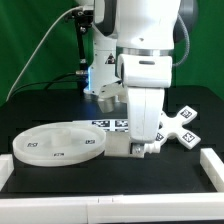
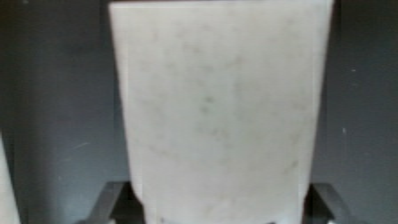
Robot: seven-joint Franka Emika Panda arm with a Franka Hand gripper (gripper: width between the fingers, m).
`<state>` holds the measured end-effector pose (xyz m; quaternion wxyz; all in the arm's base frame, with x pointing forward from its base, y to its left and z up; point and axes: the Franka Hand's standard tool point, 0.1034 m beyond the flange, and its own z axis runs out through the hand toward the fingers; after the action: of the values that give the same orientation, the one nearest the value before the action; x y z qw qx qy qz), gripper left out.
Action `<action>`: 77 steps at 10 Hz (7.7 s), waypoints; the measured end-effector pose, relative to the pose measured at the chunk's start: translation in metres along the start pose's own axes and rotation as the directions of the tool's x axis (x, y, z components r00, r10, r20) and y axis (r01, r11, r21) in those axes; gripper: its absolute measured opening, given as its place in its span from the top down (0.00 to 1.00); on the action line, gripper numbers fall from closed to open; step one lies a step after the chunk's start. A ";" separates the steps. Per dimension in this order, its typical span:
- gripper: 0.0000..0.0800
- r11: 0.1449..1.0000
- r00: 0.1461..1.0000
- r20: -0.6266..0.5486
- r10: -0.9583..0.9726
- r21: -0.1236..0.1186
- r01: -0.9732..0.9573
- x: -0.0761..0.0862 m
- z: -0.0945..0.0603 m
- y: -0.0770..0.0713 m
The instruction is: Assemble round table
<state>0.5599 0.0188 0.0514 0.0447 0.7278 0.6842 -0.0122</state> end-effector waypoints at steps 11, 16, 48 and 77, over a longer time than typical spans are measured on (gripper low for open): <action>0.61 0.462 0.471 -0.054 -0.881 0.126 0.878 -0.085 0.009 0.005; 0.61 0.113 0.135 -0.160 -0.978 0.141 0.983 -0.109 0.047 0.000; 0.19 0.656 0.655 0.040 -0.754 0.093 0.749 -0.097 -0.047 -0.013; 0.19 0.470 0.472 0.005 0.881 0.079 -0.879 -0.159 0.052 -0.142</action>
Offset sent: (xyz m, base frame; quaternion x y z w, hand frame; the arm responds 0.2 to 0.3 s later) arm 0.0143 -0.0402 0.0168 0.0488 -0.0356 -0.3583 0.9316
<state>0.4104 -0.1354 0.0053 0.0064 0.9770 0.2133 0.0015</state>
